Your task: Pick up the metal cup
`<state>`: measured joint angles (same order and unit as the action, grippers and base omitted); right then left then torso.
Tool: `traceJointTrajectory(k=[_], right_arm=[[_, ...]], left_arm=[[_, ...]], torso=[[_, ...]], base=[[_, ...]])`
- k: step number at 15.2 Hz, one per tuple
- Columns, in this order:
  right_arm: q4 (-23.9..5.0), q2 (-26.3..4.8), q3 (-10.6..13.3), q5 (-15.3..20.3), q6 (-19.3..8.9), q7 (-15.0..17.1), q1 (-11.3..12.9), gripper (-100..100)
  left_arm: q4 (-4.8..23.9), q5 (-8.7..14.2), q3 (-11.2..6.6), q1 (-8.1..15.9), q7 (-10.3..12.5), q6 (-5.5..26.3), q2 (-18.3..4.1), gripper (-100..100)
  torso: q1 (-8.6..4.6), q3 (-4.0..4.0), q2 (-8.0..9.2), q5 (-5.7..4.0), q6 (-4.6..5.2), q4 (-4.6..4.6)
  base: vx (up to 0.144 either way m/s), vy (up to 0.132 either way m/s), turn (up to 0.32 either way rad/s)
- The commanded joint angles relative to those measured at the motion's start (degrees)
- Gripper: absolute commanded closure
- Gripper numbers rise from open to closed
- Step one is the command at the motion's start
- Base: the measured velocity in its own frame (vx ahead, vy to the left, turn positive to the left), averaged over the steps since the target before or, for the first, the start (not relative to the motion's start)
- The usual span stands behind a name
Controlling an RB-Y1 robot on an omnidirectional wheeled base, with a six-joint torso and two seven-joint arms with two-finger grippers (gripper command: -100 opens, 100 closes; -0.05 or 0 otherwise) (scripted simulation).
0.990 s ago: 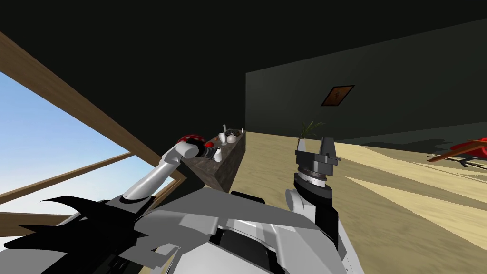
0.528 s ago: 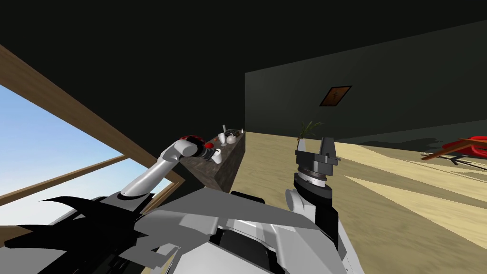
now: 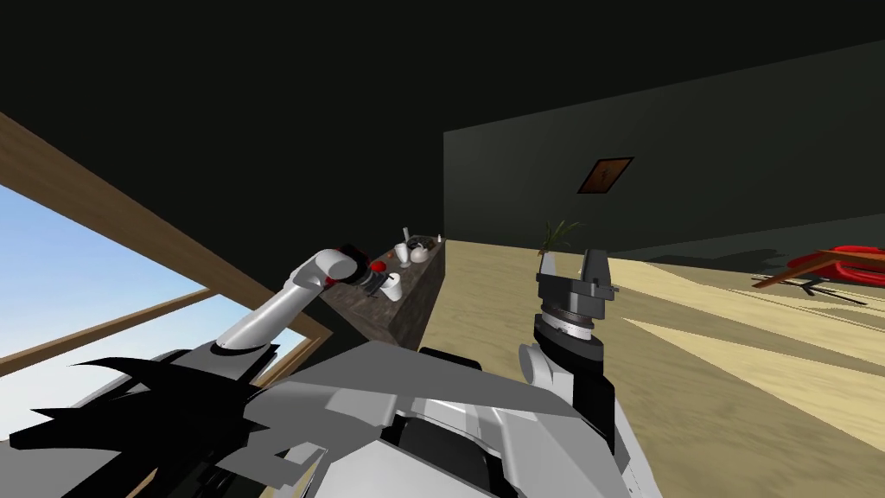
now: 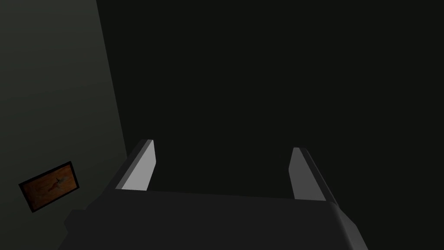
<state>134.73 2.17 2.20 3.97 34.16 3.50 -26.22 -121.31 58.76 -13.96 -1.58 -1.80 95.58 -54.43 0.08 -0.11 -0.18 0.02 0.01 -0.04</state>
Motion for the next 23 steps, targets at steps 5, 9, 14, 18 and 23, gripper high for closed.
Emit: traceJointTrajectory(k=[5,9,14,18,23], right_arm=[[0.0,0.0,0.0,0.0,0.0,0.0,0.0,0],[0.0,0.0,0.0,0.0,0.0,0.0,0.0,0],[0.0,0.0,0.0,0.0,0.0,0.0,0.0,0],[0.0,0.0,0.0,0.0,0.0,0.0,0.0,0],[0.0,0.0,0.0,0.0,0.0,0.0,0.0,0]], left_arm=[[1.1,3.3,-0.31,0.9,0.0,7.5,-2.3,-100],[1.6,4.4,-0.3,1.2,0.0,10.6,-3.1,-100],[3.3,2.7,0.94,0.7,-0.9,9.2,-2.4,-100],[3.6,2.2,1.26,0.5,-1.1,8.6,-2.2,100],[2.5,3.8,0.25,1.0,-0.5,10.3,-2.9,100]], torso=[[0.04,-0.04,-0.06,0.01,0.0,-0.02],[-0.03,0.0,0.01,-0.01,-0.01,0.0],[-0.07,0.06,0.11,0.0,0.0,0.01],[-0.09,0.17,0.28,-0.02,-0.01,0.07],[-0.09,0.05,0.12,-0.01,0.07,-0.01]], base=[[0.049,0.027,-0.04],[0.033,0.013,-0.027],[0.01,0.007,-0.042],[-0.029,-0.001,-0.035],[0.002,0.0,0.015]])
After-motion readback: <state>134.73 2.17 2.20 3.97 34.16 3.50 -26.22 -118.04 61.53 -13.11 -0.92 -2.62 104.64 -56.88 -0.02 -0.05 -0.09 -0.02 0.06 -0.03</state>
